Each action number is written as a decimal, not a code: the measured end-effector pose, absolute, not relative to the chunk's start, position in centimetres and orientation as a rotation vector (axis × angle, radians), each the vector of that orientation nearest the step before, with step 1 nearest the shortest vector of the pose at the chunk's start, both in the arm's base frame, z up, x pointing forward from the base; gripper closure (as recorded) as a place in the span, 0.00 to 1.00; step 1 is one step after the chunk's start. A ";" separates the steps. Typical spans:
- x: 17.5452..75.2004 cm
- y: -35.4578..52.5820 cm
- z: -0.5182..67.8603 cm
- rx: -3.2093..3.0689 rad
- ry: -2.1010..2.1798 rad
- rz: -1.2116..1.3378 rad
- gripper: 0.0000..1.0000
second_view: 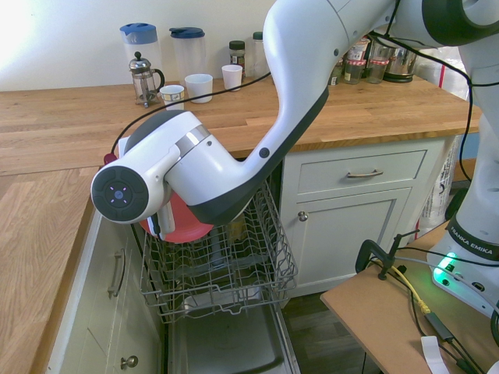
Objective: Put the plate in the dishwasher
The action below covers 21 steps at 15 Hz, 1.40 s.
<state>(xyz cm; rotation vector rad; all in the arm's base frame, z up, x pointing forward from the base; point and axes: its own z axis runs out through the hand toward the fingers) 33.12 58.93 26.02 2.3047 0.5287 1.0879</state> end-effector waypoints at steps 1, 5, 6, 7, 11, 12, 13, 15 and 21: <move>33.2 58.8 25.2 2.311 0.523 1.087 1.00; 32.3 58.1 22.5 2.321 0.511 1.117 1.00; 32.1 58.1 21.9 2.322 0.506 1.128 1.00; 32.0 58.0 21.3 2.324 0.502 1.133 1.00; 32.1 57.8 19.1 2.340 0.510 1.141 1.00; 32.1 57.9 18.7 2.347 0.516 1.142 1.00; 32.0 57.9 18.3 2.356 0.520 1.143 1.00; 32.1 57.9 17.4 2.364 0.531 1.152 1.00; 32.6 57.7 15.2 2.395 0.517 1.157 0.00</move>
